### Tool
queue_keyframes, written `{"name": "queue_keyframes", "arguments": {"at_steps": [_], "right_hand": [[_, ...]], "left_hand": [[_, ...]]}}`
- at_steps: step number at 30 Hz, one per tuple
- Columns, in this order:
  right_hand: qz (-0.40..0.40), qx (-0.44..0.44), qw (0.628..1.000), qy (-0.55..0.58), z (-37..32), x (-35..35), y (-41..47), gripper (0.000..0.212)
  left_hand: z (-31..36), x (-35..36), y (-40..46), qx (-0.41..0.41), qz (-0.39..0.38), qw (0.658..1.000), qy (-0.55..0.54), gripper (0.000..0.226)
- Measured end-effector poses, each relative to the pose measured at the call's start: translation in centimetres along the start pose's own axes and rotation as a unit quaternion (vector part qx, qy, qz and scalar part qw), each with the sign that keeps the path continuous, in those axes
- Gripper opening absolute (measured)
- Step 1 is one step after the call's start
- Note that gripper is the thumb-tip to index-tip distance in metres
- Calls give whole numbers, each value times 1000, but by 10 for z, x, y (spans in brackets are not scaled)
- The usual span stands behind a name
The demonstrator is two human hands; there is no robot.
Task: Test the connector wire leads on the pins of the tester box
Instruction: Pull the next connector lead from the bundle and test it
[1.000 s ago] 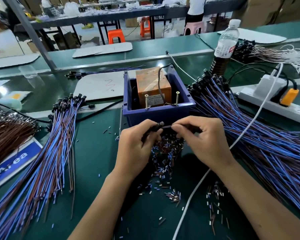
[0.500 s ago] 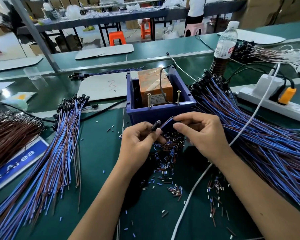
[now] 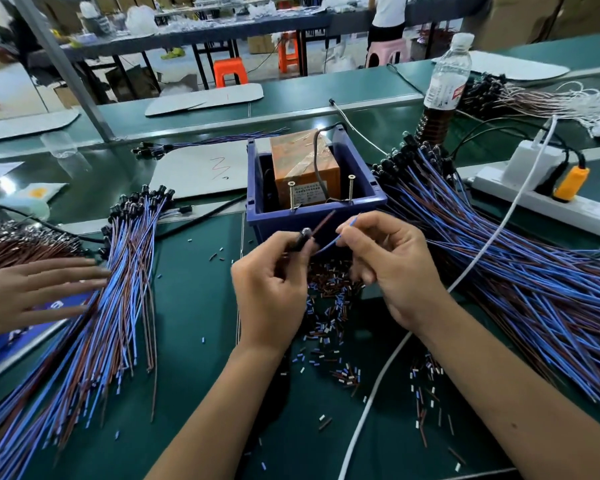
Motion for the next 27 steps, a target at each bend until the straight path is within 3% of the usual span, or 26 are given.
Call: {"name": "queue_keyframes", "arguments": {"at_steps": [2,5,10,15,19,27], "right_hand": [[-3,-10,1000,16,-4,-1,2,9],[29,-45,998,-31,-10,-10,3,12],[158,-160,956,-190,-32,-25,-3,6],[229,-252,891,-300,-55,-17,-7,17],[231,-287,862,-348,-61,-11,-9,20],[220,-297,854,-366,-66,-6,-13,19]], "left_hand": [[9,-18,1,42,86,994,43,11],[11,-27,2,50,128,990,35,9],[10,-29,3,27,151,987,50,23],[5,-25,5,13,150,988,43,26],[4,-22,5,5,141,989,36,29],[3,-21,5,-11,134,991,20,34]]}}
Point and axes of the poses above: each hand's wrist, its own y-axis towards the middle knuckle, its own x-axis out of the palm, z = x × y, the point moved 10 cm from there along y, towards the middle knuckle, and after that the axes turned 4 degrees about z, right-handed, at the moved point
